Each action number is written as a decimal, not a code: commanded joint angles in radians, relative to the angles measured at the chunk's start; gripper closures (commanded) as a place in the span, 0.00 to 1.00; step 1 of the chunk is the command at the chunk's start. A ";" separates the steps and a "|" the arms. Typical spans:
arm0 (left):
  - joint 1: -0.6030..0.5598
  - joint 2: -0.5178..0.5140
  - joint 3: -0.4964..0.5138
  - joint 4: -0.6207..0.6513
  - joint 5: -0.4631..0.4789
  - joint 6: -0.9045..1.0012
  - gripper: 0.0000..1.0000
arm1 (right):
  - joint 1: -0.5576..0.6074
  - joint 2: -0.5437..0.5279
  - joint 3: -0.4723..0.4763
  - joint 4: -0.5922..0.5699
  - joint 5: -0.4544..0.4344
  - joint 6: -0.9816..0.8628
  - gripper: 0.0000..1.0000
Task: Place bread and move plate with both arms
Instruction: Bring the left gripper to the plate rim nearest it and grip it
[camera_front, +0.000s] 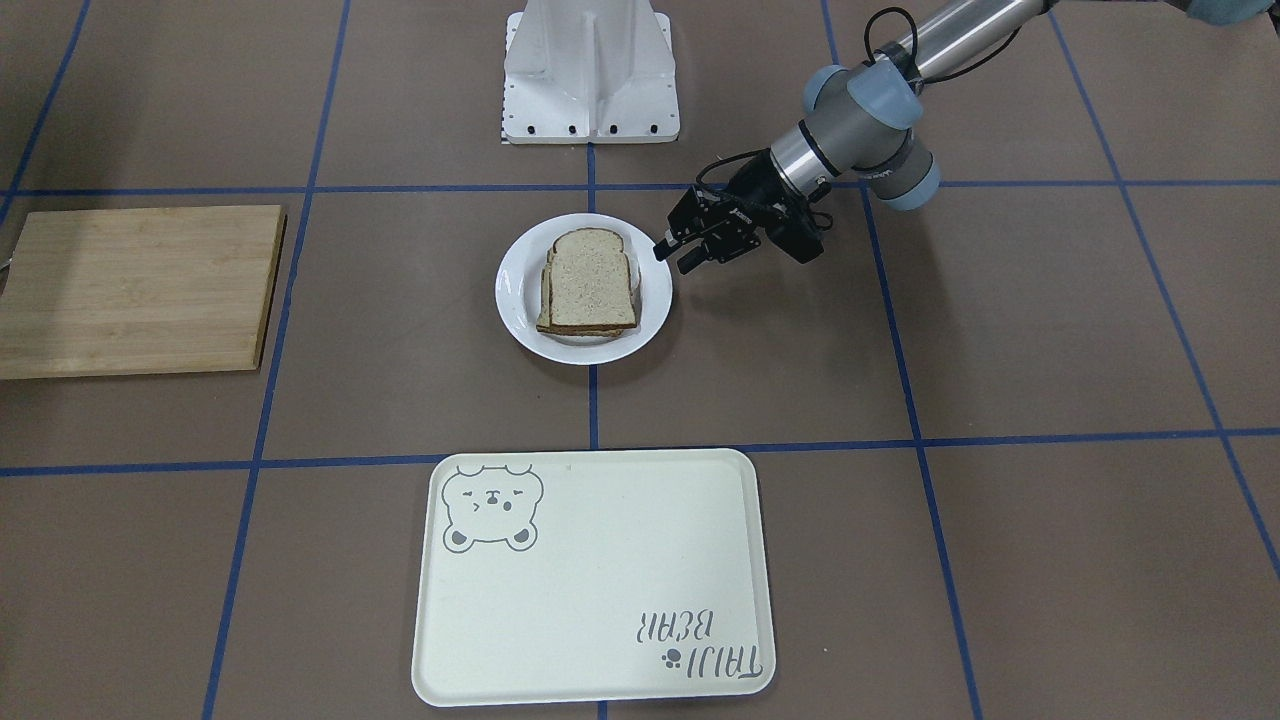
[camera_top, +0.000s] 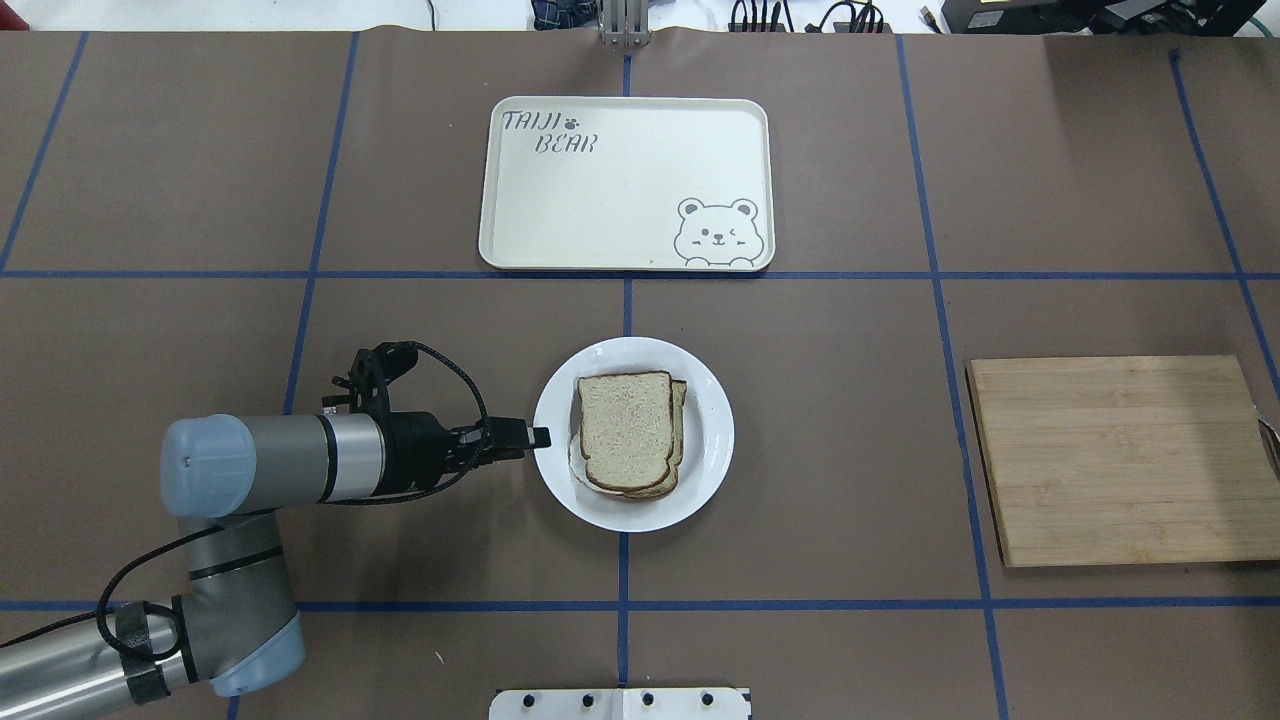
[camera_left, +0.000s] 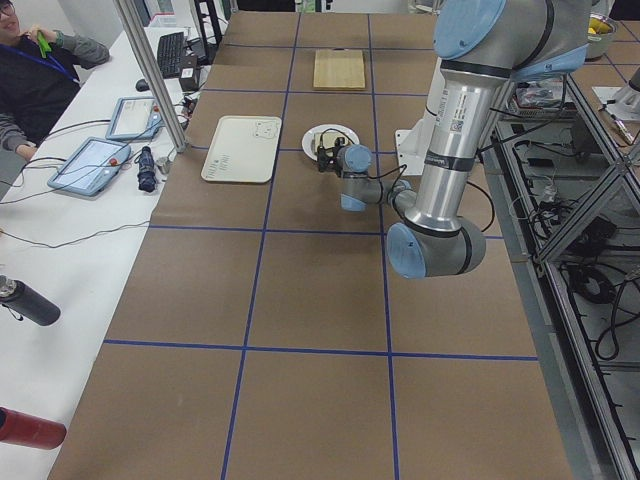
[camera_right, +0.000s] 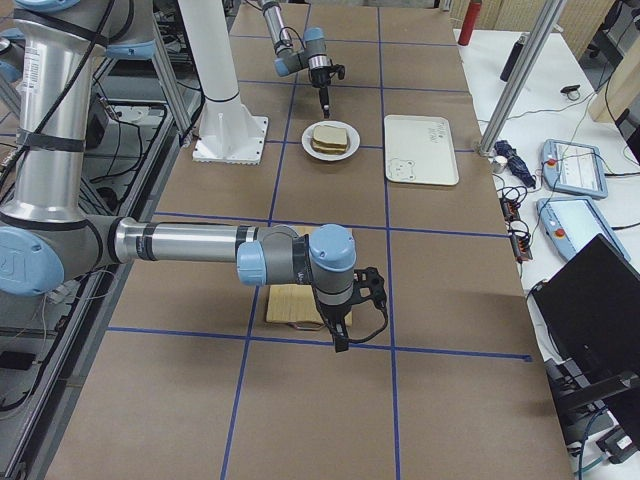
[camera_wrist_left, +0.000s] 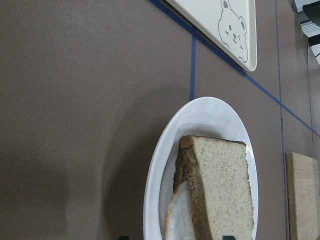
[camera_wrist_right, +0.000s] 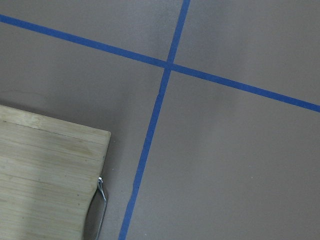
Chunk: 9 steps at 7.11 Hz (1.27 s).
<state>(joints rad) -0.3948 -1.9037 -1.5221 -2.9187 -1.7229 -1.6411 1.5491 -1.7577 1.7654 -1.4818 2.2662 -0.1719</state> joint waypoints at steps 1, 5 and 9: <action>0.002 -0.005 0.010 -0.002 0.000 0.000 0.45 | -0.001 0.003 -0.001 0.000 -0.001 0.000 0.00; 0.002 -0.044 0.057 -0.004 0.000 0.000 0.48 | -0.001 0.007 -0.007 -0.002 -0.002 0.005 0.00; 0.011 -0.049 0.073 -0.007 0.002 0.001 0.55 | -0.001 0.009 -0.012 -0.003 0.001 0.015 0.00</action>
<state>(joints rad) -0.3844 -1.9522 -1.4495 -2.9241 -1.7213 -1.6395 1.5478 -1.7490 1.7548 -1.4838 2.2667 -0.1580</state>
